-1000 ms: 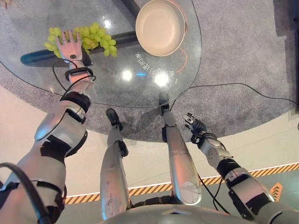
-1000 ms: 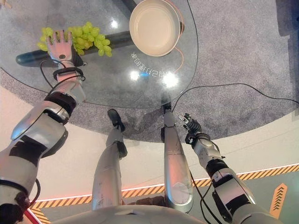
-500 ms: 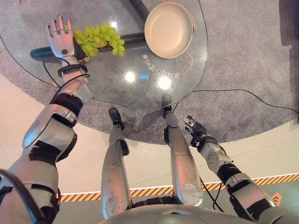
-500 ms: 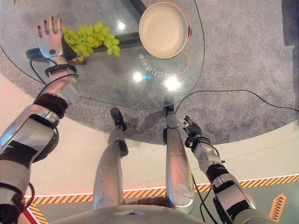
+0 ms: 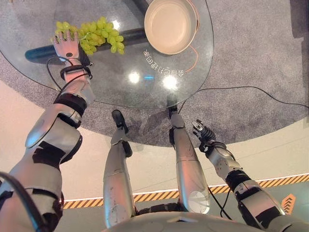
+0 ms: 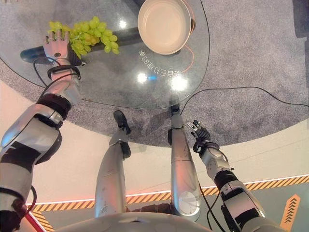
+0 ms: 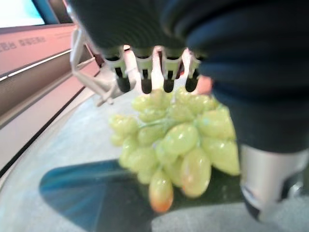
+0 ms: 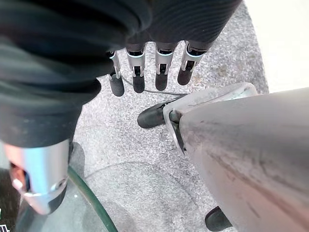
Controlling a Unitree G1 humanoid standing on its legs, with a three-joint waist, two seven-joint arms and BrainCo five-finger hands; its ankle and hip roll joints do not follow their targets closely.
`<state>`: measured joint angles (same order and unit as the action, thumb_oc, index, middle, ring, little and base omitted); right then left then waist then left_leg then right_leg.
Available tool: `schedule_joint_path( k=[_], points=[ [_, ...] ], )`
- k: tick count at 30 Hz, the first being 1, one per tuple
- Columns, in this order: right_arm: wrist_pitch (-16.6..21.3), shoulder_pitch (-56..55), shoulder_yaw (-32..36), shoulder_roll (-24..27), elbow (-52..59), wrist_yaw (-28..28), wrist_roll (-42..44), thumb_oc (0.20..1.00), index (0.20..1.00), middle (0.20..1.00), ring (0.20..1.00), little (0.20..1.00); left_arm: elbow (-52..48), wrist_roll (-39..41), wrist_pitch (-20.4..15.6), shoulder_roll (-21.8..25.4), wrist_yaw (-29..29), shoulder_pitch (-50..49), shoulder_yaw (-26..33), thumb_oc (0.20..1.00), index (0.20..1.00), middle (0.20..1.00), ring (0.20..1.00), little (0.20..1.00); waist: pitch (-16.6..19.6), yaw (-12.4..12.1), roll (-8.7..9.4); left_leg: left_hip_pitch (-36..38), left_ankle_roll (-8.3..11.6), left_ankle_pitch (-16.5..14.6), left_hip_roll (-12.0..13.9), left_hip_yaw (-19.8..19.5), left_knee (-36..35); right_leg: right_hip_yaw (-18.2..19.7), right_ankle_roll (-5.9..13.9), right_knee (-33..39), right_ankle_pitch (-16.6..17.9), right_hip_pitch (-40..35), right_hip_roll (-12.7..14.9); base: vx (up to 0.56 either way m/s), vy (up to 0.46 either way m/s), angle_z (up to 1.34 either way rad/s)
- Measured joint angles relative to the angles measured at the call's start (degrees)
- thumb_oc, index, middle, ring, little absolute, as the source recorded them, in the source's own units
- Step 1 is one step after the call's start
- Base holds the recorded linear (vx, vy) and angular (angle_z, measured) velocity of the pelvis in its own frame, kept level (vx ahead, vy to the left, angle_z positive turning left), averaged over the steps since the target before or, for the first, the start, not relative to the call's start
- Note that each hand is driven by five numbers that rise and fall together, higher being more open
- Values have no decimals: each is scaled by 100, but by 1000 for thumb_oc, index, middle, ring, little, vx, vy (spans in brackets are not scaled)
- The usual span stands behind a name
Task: Pick up fruits into the plate
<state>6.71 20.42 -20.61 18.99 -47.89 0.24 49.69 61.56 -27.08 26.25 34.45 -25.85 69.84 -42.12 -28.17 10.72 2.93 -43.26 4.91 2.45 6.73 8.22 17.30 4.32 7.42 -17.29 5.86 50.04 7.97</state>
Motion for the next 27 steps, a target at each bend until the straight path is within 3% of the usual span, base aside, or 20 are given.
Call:
schedule_joint_path(
  k=[16,24,25,26,27],
  points=[
    [194,-28,-4,13,143,130,364,1000,1000,1000,1000,1000,332,62,109,-25,-240,414,-138,1000,1000,1000,1000,1000,-1,223,2,-673,-32,-548,30,-44,1101,196,45,-744,-224,580,-20,6,2,-2],
    [385,-211,17,66,561,171,603,1000,1000,1000,1000,1000,499,-109,291,-95,336,478,-318,1000,1000,1000,1000,1000,-7,223,16,-944,12,-892,43,-279,1739,235,31,-1407,-580,854,-111,32,5,-1],
    [387,-210,17,65,612,169,604,1000,1000,1000,1000,1000,494,-154,369,-98,421,495,-321,511,511,511,511,511,-7,235,16,-972,14,-894,43,-278,1751,244,32,-1424,-581,890,-112,0,0,0],
    [386,-215,14,64,642,164,604,1000,1000,1000,1000,1000,494,-209,395,-97,465,496,-321,200,200,200,200,200,-7,240,16,-985,15,-894,43,-279,1763,245,31,-1433,-580,901,-114,0,0,0],
    [386,-227,12,64,691,162,605,1000,1000,1000,1000,1000,490,-245,427,-97,515,510,-321,200,200,200,200,200,-7,245,16,-1007,21,-901,44,-292,1804,245,32,-1459,-583,917,-117,0,0,0]
  ],
)
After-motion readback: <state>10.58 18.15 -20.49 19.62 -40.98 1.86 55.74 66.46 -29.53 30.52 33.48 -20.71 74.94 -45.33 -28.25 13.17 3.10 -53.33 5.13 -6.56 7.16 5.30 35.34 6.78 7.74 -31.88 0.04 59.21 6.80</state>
